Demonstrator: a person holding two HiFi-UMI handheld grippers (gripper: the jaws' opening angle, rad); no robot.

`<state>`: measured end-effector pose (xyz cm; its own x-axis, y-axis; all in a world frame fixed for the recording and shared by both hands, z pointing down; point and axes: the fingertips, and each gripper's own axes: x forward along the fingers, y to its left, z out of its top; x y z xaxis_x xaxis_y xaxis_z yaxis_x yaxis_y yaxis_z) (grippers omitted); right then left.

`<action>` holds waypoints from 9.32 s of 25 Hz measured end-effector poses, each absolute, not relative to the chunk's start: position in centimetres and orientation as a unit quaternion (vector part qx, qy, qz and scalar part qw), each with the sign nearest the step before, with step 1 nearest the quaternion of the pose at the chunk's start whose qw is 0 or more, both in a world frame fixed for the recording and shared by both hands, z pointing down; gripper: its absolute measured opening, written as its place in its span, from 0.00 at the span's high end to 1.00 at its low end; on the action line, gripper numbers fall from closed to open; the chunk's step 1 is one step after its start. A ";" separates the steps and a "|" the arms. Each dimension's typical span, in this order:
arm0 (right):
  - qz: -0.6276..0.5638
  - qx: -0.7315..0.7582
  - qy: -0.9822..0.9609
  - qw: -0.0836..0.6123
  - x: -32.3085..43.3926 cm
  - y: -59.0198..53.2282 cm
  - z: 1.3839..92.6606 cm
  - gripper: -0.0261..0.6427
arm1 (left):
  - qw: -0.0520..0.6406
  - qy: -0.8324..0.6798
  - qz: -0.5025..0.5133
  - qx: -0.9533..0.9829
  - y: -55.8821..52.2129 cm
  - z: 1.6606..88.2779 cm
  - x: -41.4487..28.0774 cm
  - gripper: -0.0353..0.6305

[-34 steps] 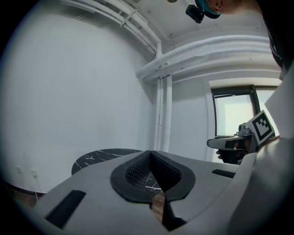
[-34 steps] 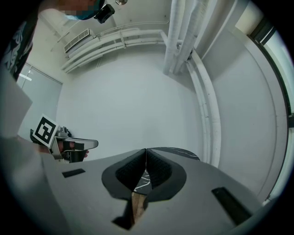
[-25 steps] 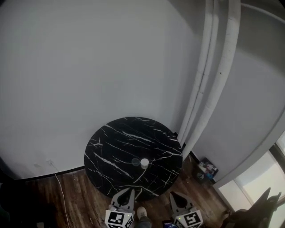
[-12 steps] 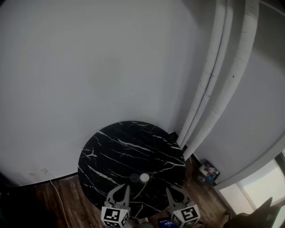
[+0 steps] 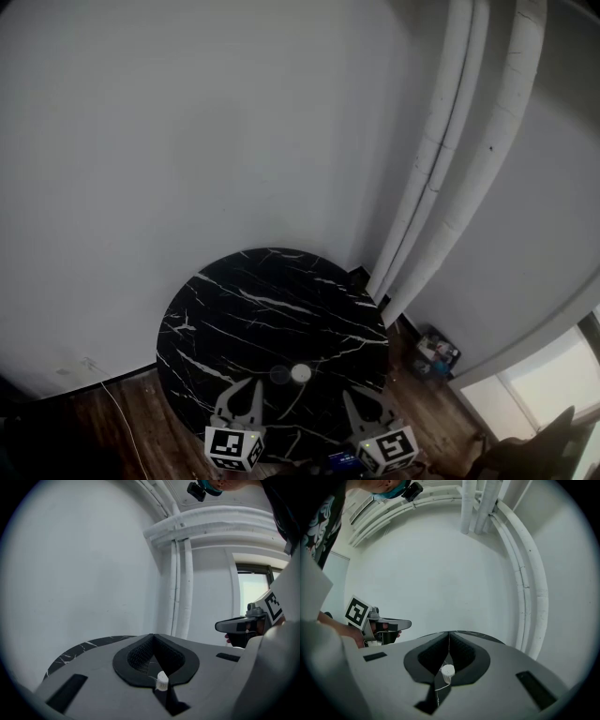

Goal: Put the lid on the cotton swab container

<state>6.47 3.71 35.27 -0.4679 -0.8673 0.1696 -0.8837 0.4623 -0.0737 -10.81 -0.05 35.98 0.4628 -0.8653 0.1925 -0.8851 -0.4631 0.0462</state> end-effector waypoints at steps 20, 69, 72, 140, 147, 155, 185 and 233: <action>0.058 0.493 -0.864 0.083 5.8 -0.5 36.4 0.94 | 0.076 -0.529 0.069 0.843 -3.7 37.2 -11.5 0.93; 0.190 0.346 -0.891 0.224 1.5 -5.5 54.1 0.94 | 0.253 -0.529 0.192 0.787 -6.0 57.0 -11.7 0.93; 0.177 0.318 -0.906 0.217 0.9 -5.1 54.0 0.94 | 0.257 -0.527 0.194 0.786 -5.9 57.3 -11.4 0.93; 0.142 0.295 -0.925 0.195 1.0 -6.1 51.2 0.93 | 0.228 -0.466 0.159 0.840 -7.4 53.7 -4.2 0.93; 0.139 0.268 -0.934 0.192 0.0 -5.7 51.0 0.93 | 0.215 -0.456 0.171 0.846 -7.7 53.7 -3.8 0.93; 0.146 0.261 -0.935 0.188 -0.5 -5.8 51.7 0.93 | 0.216 -0.441 0.183 0.852 -7.4 54.3 -3.5 0.93; 0.162 0.281 -0.919 0.225 0.5 -6.0 54.4 0.93 | 0.213 -0.426 0.184 0.860 -7.6 54.6 -2.8 0.93; 0.131 0.386 -0.893 0.192 3.6 -7.3 49.4 0.93 | 0.140 -0.452 0.170 0.864 -7.6 49.1 -4.4 0.93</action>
